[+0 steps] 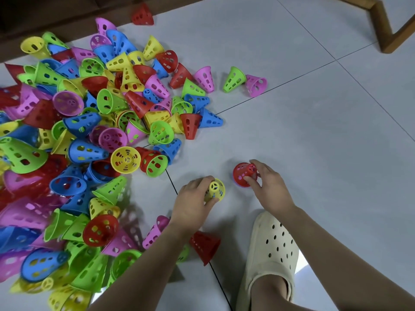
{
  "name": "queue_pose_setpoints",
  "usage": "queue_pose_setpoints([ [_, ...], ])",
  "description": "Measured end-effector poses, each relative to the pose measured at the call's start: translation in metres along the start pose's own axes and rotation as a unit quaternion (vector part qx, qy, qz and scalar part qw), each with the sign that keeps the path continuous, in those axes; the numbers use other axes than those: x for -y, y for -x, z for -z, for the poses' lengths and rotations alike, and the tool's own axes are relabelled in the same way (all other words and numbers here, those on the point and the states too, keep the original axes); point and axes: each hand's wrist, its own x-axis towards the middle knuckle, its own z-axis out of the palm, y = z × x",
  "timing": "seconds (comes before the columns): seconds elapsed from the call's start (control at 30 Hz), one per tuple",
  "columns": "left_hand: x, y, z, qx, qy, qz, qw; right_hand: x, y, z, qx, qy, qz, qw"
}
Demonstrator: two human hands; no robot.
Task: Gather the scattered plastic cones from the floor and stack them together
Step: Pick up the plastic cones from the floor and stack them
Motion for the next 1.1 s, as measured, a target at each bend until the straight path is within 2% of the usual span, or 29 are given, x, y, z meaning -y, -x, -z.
queue_pose_setpoints([
  [0.17, 0.01, -0.018, 0.016, -0.033, -0.022, 0.039, 0.998, 0.014, -0.018, -0.006, 0.012, -0.018, 0.011, 1.0],
  [0.3, 0.016, -0.022, 0.032, -0.012, -0.029, 0.036, 0.999, 0.027, -0.023, 0.001, 0.033, -0.015, -0.004, 0.999],
  [0.4, 0.026, -0.008, 0.052, -0.054, -0.064, -0.022, 0.996, 0.049, -0.007, 0.015, -0.063, -0.067, 0.026, 0.995],
  [0.47, 0.034, 0.002, 0.066, -0.127, -0.082, -0.005, 0.988, 0.071, 0.012, 0.013, -0.077, -0.107, 0.064, 0.989],
  [0.53, 0.045, 0.006, 0.075, -0.173, -0.07, 0.067, 0.98, 0.087, 0.032, -0.001, 0.016, -0.089, 0.099, 0.991],
  [0.6, 0.056, 0.008, 0.078, -0.169, -0.043, 0.122, 0.977, 0.095, 0.05, -0.023, 0.137, -0.007, 0.122, 0.983],
  [0.7, 0.068, 0.012, 0.084, -0.161, -0.068, 0.138, 0.975, 0.088, 0.071, -0.051, 0.251, 0.144, 0.153, 0.945],
  [0.8, 0.076, 0.01, 0.098, -0.186, -0.125, 0.125, 0.967, 0.071, 0.085, -0.069, 0.283, 0.219, 0.183, 0.916],
  [0.87, 0.084, 0.003, 0.109, -0.172, -0.14, 0.129, 0.967, 0.065, 0.09, -0.076, 0.296, 0.236, 0.175, 0.909],
  [0.97, 0.098, -0.013, 0.124, -0.112, -0.146, 0.15, 0.971, 0.065, 0.094, -0.082, 0.306, 0.217, 0.131, 0.918],
  [1.1, 0.104, -0.028, 0.131, -0.037, -0.222, 0.14, 0.964, 0.069, 0.087, -0.078, 0.288, 0.128, 0.071, 0.946],
])
